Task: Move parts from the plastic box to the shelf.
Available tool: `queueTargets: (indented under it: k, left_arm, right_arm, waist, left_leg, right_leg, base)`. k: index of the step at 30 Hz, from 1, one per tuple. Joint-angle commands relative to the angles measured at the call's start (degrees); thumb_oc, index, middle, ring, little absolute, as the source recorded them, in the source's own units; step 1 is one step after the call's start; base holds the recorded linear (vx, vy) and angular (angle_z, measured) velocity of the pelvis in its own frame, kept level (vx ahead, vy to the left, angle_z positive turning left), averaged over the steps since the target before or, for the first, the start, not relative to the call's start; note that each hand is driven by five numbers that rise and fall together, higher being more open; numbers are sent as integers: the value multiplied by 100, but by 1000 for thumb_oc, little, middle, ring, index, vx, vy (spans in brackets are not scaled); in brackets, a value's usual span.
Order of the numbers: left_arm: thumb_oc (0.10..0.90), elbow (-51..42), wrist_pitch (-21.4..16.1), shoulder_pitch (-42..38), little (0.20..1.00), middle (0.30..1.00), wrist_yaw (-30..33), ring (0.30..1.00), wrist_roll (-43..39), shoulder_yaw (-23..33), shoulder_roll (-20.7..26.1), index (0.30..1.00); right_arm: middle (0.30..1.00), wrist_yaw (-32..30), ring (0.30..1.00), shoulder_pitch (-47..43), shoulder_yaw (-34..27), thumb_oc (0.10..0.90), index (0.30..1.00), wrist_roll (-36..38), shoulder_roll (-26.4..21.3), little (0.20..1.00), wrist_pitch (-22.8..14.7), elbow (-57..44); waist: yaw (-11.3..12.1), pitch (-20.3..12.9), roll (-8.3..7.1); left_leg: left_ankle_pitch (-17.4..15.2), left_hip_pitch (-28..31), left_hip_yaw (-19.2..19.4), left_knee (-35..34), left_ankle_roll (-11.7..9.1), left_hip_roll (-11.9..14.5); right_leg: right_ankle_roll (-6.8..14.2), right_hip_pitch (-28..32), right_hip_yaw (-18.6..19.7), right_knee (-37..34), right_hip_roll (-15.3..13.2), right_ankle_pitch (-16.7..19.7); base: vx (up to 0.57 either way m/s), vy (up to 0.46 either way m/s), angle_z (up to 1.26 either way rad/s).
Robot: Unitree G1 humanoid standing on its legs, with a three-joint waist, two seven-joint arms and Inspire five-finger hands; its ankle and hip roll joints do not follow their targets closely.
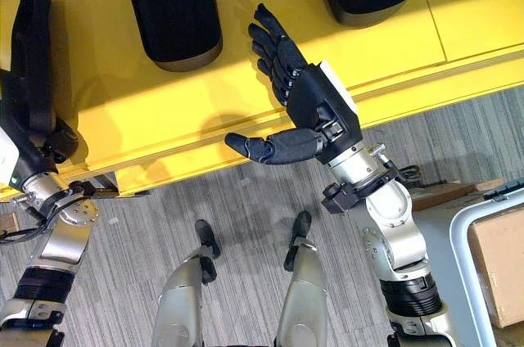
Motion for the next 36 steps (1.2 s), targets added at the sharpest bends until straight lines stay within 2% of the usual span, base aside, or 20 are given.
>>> queueTargets:
  k: [1, 3, 5, 7, 10, 15, 20, 23, 26, 28, 30, 36]
  left_arm:
    - [400, -1, -441, -598, 300, 300, 1, 300, -80, 3, 370, 300]
    - [400, 403, -415, -879, 300, 300, -69, 300, -184, -178, 384, 300]
    - [400, 680, -542, -1023, 300, 300, -121, 300, -289, -262, 417, 300]
    - [400, 1157, -670, -1218, 300, 300, -333, 300, -550, -389, 411, 300]
    - [400, 1485, -872, -1243, 300, 300, -510, 300, -1027, -451, 260, 300]
    - [400, 1846, -905, -1135, 300, 300, -464, 300, -1190, -539, 203, 300]
    - [400, 2066, -692, -1231, 300, 300, -618, 300, -1117, -513, 221, 300]
    - [400, 2190, -616, -1217, 300, 300, -525, 300, -1055, -552, 195, 300]
    - [400, 2324, -482, -1277, 300, 300, -526, 300, -1119, -525, 326, 300]
    - [400, 2418, -250, -1309, 300, 300, -391, 300, -786, -509, 427, 300]
    - [400, 2509, -124, -1359, 300, 300, -431, 300, -803, -514, 582, 300]
    - [400, 2752, -180, -1556, 300, 300, -496, 300, -1372, -477, 770, 300]
  right_arm:
    - [1000, 472, 1000, -632, -63, 900, 1000, 434, 214, 1000, -349, -808]
    - [1000, 508, 1000, -781, 222, 900, 1000, 525, 309, 1000, -308, -910]
    - [1000, 500, 1000, -839, 329, 900, 1000, 459, 341, 1000, -344, -918]
    - [1000, 401, 1000, -972, 473, 900, 1000, 519, 328, 1000, -214, -951]
    - [1000, 273, 1000, -1015, 607, 900, 1000, 553, 390, 1000, -50, -950]
    - [1000, 246, 1000, -845, 626, 900, 1000, 791, 445, 1000, -3, -868]
    - [1000, 394, 1000, -261, 451, 900, 1000, 820, 354, 1000, -72, -978]
    - [1000, 397, 1000, -181, 476, 900, 1000, 813, 306, 1000, -66, -964]
    - [1000, 456, 1000, -226, 531, 900, 1000, 814, 287, 1000, -86, -870]
    - [1000, 449, 1000, -191, 570, 900, 1000, 844, 247, 1000, -90, -879]
    - [1000, 412, 1000, -162, 616, 900, 1000, 903, 202, 1000, -86, -894]
    - [1000, 337, 1000, -175, 757, 900, 1000, 901, 154, 1000, 43, -969]
  waist:
    - [-185, -93, 97]
    - [-200, -138, 85]
    - [-210, -176, 73]
    - [-233, -256, 68]
    - [-254, -332, 68]
    - [-313, -461, 45]
    - [-372, -570, -48]
    - [-403, -568, -49]
    - [-413, -549, -41]
    - [-420, -541, -51]
    - [-427, -529, -63]
    - [-471, -474, -56]
  left_leg:
    - [-291, -386, -489, 648, 2, -77]
    - [-305, -398, -464, 740, 18, -28]
    - [-316, -403, -454, 801, 24, -2]
    - [-350, -343, -411, 865, 47, 27]
    - [-340, -207, -377, 838, 56, 39]
    - [-358, 52, -228, 798, 87, 77]
    - [-434, 98, -311, 931, 140, 52]
    - [-430, 115, -331, 985, 151, 57]
    - [-412, 134, -324, 978, 140, 46]
    - [-399, 135, -331, 1004, 130, 63]
    - [-390, 131, -341, 1048, 125, 84]
    - [-337, 94, -350, 1113, 88, 134]
  right_leg:
    - [-60, 238, -415, 378, 123, -571]
    - [-80, 226, -412, 475, 108, -594]
    - [-90, 220, -404, 532, 106, -610]
    - [-103, 254, -401, 581, 109, -629]
    - [-87, 367, -380, 477, 112, -578]
    - [-71, 593, -402, 355, 92, -551]
    - [-10, 721, -417, 342, 74, -527]
    - [-5, 751, -417, 367, 68, -522]
    - [9, 817, -434, 278, 74, -487]
    - [7, 861, -453, 260, 79, -476]
    - [-2, 910, -464, 265, 89, -482]
    - [-4, 947, -466, 213, 99, -422]
  base:
    - [0, 0, 0]
    - [18, 5, -1]
    - [50, 10, -2]
    - [67, 19, 1]
    - [53, 24, 0]
    - [83, 40, -1]
    - [83, -42, 0]
    - [27, -9, 5]
    - [5, 12, -3]
    - [21, -12, 0]
    - [42, -24, 0]
    - [27, -8, 0]
